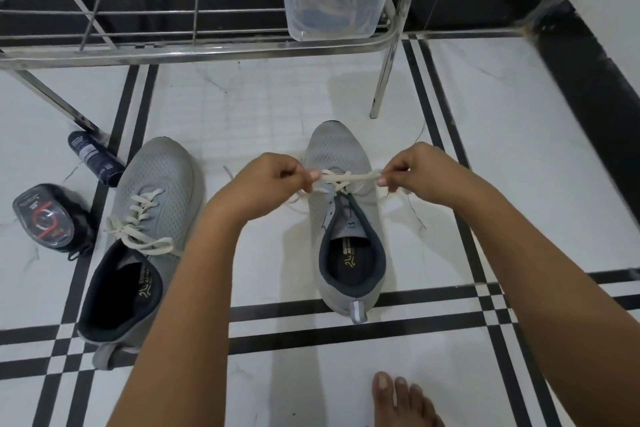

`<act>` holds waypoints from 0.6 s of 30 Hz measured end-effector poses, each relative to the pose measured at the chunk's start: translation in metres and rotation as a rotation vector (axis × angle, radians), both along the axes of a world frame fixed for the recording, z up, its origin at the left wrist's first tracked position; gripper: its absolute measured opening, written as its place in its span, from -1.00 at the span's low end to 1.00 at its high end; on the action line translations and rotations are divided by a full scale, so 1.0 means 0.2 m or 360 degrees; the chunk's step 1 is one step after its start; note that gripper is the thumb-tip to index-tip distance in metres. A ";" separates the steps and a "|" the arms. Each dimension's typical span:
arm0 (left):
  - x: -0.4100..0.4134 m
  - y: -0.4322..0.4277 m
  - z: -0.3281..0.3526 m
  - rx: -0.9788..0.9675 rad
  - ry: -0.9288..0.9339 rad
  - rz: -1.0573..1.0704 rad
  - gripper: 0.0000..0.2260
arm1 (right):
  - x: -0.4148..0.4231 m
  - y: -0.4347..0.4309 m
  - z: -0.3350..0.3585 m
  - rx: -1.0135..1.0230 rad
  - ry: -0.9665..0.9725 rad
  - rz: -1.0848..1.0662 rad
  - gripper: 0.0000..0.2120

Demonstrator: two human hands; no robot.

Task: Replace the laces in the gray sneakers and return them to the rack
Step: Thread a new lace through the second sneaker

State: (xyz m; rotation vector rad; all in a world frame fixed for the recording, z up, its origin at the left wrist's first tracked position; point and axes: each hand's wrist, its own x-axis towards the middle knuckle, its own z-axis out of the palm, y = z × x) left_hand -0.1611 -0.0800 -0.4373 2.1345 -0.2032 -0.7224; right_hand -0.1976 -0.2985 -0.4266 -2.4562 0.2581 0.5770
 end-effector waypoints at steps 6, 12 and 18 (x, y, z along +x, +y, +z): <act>-0.04 -0.14 -0.01 0.0063 -0.0078 -0.0209 -0.72 | 0.00 0.13 0.00 0.0498 0.0031 0.0167 -0.79; -0.01 -0.06 -0.03 -0.0055 -0.0052 -0.0081 -0.80 | 0.00 0.07 -0.01 0.0528 -0.0012 -0.0058 -0.90; -0.04 -0.12 -0.07 -0.0170 -0.0030 0.0031 -0.77 | 0.00 0.15 0.00 0.0682 -0.0140 -0.0047 -0.81</act>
